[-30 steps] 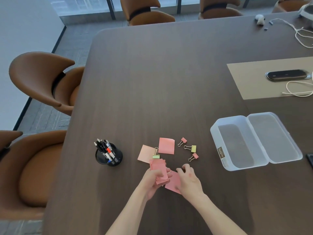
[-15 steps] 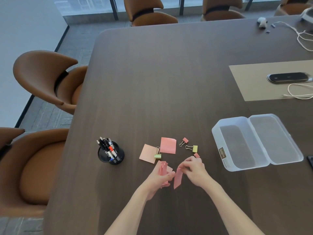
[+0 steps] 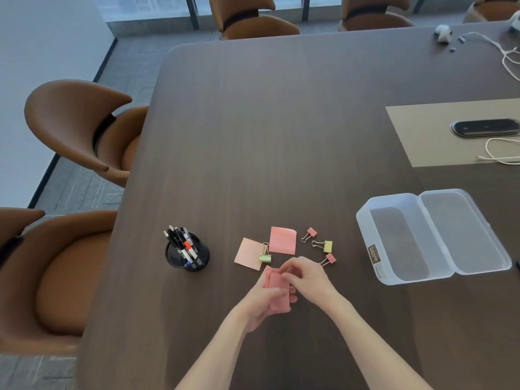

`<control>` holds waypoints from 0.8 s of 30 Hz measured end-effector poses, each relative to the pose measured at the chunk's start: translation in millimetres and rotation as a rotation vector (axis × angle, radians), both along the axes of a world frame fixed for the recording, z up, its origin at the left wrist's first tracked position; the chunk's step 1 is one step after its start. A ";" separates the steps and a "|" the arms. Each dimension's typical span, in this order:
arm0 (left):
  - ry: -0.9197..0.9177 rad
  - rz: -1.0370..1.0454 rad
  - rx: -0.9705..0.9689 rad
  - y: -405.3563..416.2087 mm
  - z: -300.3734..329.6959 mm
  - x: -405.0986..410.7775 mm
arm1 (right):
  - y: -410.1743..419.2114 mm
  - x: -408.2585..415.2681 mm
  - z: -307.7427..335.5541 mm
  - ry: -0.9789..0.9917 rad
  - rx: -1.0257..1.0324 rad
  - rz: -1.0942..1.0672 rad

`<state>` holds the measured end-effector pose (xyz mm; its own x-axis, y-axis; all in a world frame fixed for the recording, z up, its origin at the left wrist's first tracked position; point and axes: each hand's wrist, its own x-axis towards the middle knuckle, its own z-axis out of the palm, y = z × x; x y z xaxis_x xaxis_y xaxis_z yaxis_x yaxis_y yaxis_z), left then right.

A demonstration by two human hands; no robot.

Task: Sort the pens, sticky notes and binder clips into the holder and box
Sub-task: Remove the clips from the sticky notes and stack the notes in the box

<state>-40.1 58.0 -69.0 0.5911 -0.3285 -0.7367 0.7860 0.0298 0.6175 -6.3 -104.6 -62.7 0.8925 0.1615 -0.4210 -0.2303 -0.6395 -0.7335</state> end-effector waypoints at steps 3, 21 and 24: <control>0.040 0.129 0.027 12.5 -3.7 1.2 | 5.7 -1.6 -14.7 -0.023 -0.094 -0.111; 0.106 0.473 0.086 51.6 -16.0 8.7 | 35.3 -2.8 -42.6 0.062 -0.353 -0.109; 0.088 0.447 0.109 45.9 -15.4 13.7 | 11.7 5.2 -24.0 0.168 -0.022 -0.341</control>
